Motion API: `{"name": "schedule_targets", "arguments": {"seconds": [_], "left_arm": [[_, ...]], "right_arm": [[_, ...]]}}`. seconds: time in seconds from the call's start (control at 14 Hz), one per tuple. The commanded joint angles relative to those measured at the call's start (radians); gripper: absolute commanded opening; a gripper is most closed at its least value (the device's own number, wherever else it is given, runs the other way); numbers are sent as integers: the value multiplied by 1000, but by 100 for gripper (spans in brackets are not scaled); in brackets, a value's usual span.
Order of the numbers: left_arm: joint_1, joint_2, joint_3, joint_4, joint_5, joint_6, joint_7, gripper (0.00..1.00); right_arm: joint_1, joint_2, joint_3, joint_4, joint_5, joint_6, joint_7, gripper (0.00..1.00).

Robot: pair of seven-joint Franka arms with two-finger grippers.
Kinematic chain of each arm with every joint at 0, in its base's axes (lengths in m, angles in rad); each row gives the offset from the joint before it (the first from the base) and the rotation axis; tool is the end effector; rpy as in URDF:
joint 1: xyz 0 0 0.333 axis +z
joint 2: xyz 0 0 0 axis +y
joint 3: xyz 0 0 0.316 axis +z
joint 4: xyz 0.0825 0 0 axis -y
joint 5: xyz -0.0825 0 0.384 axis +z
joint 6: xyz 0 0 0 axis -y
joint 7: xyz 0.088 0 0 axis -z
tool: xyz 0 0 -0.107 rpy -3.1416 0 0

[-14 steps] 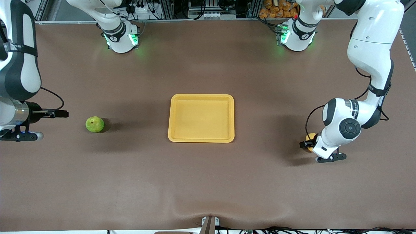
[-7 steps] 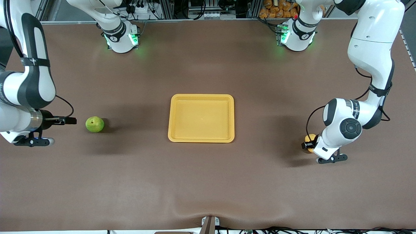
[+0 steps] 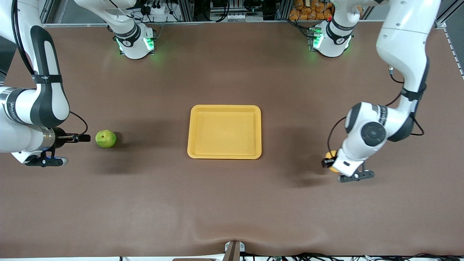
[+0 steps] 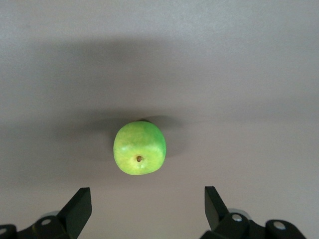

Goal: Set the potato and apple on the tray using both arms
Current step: 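Carry the potato over the tray with the left gripper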

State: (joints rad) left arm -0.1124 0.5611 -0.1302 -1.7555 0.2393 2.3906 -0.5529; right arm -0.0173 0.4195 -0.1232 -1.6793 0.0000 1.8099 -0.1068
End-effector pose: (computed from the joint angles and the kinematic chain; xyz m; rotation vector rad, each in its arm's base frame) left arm 0.6549 -0.1515 0.2593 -3.0641 -0.2522 -0.1772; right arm 0.6259 -0.0814 0.3399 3.0929 -0.0469 -0.4515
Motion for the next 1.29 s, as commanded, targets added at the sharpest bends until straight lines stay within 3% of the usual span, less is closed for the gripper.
{"name": "schedule_targets", "arguments": {"seconds": [0.0, 0.36, 0.57, 0.79, 1.21], "left_arm": [[-87, -10, 7, 37, 14, -25, -126, 5], [-257, 0, 7, 120, 5, -27, -307, 11], [-366, 71, 9, 209, 6, -27, -401, 11], [-426, 118, 8, 248, 2, -27, -410, 13], [-504, 158, 11, 252, 15, -53, -398, 6]], "right_arm": [[-26, -1, 11, -54, 29, 64, -1, 100], [-26, -2, 11, -135, 35, 170, -1, 100], [-24, -2, 11, -197, 64, 242, -4, 100], [-24, -2, 11, -224, 66, 273, -5, 100], [-23, -2, 13, -298, 104, 363, -5, 100]]}}
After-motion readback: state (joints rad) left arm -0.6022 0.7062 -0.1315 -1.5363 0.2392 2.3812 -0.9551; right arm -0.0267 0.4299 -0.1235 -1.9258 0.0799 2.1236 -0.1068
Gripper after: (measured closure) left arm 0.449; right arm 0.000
